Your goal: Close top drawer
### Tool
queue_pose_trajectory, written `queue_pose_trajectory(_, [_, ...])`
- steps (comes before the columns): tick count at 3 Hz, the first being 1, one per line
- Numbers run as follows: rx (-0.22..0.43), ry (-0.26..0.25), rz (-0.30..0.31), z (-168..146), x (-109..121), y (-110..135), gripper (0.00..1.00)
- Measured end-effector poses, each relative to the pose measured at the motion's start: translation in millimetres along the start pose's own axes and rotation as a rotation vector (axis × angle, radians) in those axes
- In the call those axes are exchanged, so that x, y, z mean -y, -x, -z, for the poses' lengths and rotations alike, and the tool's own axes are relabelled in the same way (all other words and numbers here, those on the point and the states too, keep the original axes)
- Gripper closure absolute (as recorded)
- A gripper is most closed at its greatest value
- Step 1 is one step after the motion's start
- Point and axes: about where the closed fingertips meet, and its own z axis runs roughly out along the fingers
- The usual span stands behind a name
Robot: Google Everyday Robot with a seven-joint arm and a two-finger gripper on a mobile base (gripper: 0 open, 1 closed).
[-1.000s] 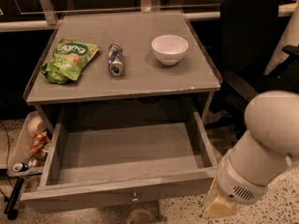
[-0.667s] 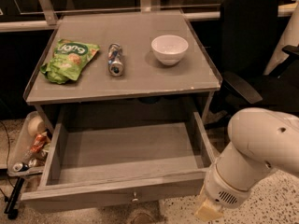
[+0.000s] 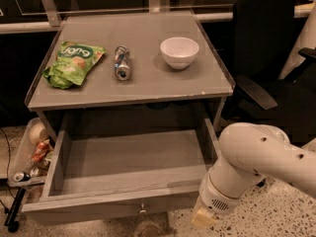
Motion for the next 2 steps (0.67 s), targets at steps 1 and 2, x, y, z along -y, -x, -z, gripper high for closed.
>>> queue_pose_trajectory(1, [-0.004, -0.003, 0.002, -9.0, 11.9, 4.9, 1.00])
queue_pose_trajectory(2, [0.006, -0.010, 0.009, -5.6, 23.0, 9.9, 1.00])
